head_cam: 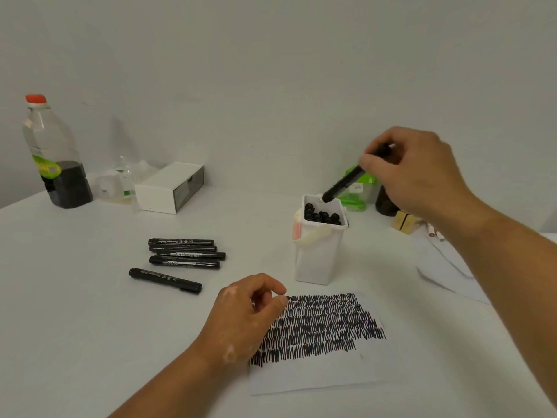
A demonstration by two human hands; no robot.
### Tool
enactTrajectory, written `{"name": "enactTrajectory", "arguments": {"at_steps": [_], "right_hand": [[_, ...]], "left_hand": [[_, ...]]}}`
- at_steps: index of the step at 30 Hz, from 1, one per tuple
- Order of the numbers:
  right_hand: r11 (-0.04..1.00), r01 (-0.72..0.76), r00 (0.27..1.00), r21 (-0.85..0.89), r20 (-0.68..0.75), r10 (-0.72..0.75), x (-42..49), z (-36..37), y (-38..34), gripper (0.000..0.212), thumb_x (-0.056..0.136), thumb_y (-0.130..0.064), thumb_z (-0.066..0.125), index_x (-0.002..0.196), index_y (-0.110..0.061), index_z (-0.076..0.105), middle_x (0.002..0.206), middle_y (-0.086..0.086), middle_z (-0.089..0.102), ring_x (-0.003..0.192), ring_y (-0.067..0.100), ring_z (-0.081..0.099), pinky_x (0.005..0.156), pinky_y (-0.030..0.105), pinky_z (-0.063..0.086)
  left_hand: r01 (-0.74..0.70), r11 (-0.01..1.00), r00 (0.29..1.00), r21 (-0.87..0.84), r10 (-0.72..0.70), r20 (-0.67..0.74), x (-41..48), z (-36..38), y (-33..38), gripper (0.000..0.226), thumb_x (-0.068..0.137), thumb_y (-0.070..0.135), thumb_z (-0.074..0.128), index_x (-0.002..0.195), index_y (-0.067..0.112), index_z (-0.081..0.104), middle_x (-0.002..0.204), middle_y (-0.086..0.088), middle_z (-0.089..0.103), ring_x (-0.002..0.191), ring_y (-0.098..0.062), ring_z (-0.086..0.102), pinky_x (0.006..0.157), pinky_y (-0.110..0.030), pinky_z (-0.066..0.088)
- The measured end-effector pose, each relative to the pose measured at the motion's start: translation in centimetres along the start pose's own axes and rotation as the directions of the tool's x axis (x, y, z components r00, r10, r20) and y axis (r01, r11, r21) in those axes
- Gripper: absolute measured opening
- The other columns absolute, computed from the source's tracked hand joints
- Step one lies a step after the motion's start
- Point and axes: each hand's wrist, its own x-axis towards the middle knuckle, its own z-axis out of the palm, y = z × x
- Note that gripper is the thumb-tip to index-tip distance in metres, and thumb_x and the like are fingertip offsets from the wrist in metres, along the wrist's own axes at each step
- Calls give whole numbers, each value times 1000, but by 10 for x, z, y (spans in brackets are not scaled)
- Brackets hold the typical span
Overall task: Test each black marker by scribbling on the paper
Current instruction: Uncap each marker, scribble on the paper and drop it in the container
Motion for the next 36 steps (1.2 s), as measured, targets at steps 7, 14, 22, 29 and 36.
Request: {"name": "enactTrajectory", "arguments": {"at_steps": [7, 14, 22, 29, 36], "right_hand": [[947, 107, 960, -304, 278, -19, 35, 45, -1, 5, 89, -32, 66, 91, -29, 69, 90, -5, 67, 88, 19, 63, 74, 30, 50], [895, 175, 865, -411, 499, 60, 39, 82, 1, 23, 98, -30, 52, 101, -19, 72, 101, 2, 71, 92, 22, 60, 75, 33, 50], [753, 374, 743, -542, 661, 107, 34, 102, 6, 47, 109, -32, 32, 63, -30, 25, 71, 1, 38, 81, 31, 47, 78, 43, 49], [801, 323, 761, -504, 642, 98, 29, 96, 2, 51, 108, -50, 26, 63, -28, 36, 72, 1, 47, 77, 27, 49, 74, 39, 43], [960, 76, 940, -270, 340, 21, 15, 46, -8, 51, 104, -47, 43, 93, -8, 74, 84, 9, 75, 87, 29, 66, 83, 39, 53]], "left_hand": [[4, 1000, 1000, -2, -4, -9, 2, -2, 0, 9, 90, 24, 71, 84, 30, 73, 59, 16, 54, 55, -2, 47, 57, -14, 42], [-7, 1000, 1000, 4, 7, -3, 4, -1, -2, 9, 89, 26, 72, 83, 32, 72, 61, 13, 56, 55, -2, 48, 57, -14, 43], [-23, 1000, 1000, 7, 23, 0, 7, 0, -1, 11, 89, 24, 72, 81, 32, 72, 61, 13, 57, 54, -1, 48, 55, -13, 42], [-15, 1000, 1000, 10, 15, 1, 7, -2, -1, 10, 88, 25, 72, 81, 32, 73, 61, 12, 57, 54, -1, 48, 55, -13, 43], [-11, 999, 1000, 43, 11, 5, 8, -5, -2, 11, 89, 25, 71, 80, 31, 73, 60, 12, 58, 56, -2, 50, 57, -14, 45]]}}
